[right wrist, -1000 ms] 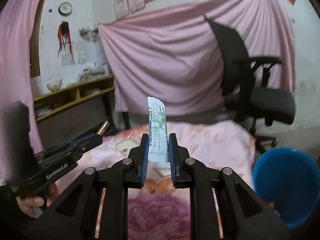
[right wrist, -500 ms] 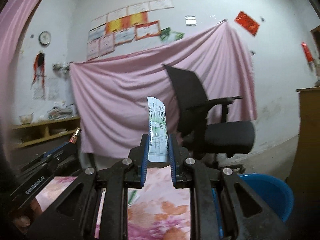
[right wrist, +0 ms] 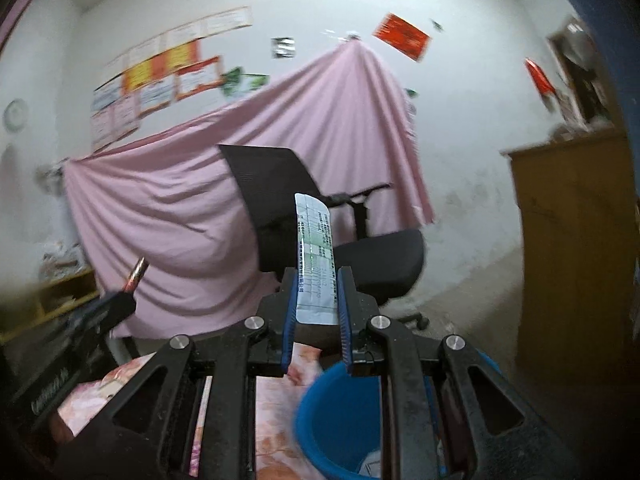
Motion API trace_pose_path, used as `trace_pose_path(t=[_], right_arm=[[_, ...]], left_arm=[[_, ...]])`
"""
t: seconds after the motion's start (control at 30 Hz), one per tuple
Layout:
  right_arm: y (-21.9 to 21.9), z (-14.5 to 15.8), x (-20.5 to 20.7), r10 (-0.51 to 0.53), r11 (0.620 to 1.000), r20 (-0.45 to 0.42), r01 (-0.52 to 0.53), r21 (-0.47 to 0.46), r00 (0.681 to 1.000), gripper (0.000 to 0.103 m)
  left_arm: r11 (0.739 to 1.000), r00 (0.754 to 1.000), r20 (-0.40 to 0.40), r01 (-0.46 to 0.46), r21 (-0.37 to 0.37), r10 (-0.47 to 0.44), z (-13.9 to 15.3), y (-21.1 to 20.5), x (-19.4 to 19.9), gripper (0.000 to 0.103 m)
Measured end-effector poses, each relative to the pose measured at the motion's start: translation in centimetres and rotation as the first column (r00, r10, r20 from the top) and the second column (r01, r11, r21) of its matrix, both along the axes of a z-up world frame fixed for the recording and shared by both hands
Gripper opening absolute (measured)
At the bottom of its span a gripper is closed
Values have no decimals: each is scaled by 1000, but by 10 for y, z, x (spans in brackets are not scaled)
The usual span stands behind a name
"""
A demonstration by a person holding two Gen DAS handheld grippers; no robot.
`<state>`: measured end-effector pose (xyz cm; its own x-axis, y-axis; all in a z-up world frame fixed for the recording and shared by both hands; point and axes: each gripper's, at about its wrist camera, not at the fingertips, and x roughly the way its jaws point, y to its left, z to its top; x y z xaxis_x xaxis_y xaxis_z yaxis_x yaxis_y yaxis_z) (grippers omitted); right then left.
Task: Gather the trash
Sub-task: 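Lift the battery with the left tool while the right tool lifts the paper strip toward the basin, then open the left tool over the blue basin while the right tool releases the paper strip there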
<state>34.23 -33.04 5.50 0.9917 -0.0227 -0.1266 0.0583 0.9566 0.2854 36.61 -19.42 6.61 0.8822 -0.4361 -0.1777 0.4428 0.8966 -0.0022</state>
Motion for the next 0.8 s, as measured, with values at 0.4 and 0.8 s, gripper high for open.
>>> trace_pose_path(t=[0.4, 0.8], right_arm=[[-62, -33, 22, -84, 986, -205, 112, 126, 975, 39], [-90, -91, 65, 76, 956, -508, 82, 282, 858, 39]], left_arm=[[992, 940, -322, 126, 12, -116, -33, -59, 56, 7], [985, 772, -623, 174, 13, -128, -83, -82, 109, 7]])
